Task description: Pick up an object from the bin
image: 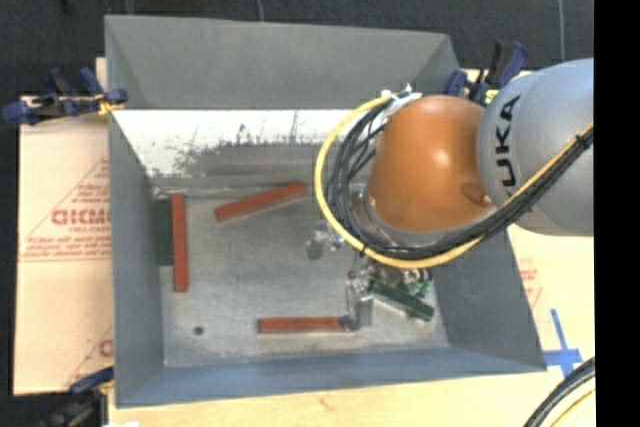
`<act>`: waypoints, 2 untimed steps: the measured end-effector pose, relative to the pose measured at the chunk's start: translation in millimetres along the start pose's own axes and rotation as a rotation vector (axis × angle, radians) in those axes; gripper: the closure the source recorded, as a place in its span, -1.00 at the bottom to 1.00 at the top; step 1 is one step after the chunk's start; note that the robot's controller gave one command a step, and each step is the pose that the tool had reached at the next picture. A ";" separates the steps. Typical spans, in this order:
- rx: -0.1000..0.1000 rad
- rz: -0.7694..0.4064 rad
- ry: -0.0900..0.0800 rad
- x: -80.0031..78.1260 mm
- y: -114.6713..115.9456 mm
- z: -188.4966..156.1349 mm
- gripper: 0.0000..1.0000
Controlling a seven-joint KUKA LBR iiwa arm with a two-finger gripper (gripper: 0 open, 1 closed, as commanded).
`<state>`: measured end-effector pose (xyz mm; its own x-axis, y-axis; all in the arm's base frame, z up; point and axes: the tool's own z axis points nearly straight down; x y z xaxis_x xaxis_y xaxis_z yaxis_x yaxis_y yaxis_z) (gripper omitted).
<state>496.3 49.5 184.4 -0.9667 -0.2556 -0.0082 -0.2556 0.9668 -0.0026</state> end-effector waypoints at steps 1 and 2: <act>-0.001 0.000 0.006 1.1 0.5 3.3 -1.00; -0.004 -0.017 0.006 16.0 17.5 114.1 1.00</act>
Offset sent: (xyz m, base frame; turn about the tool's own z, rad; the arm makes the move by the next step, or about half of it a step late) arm -0.0196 0.0127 -0.1144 -0.0156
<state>477.3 62.3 70.1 -0.9622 -0.2723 -0.0023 -0.2723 0.9622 0.0014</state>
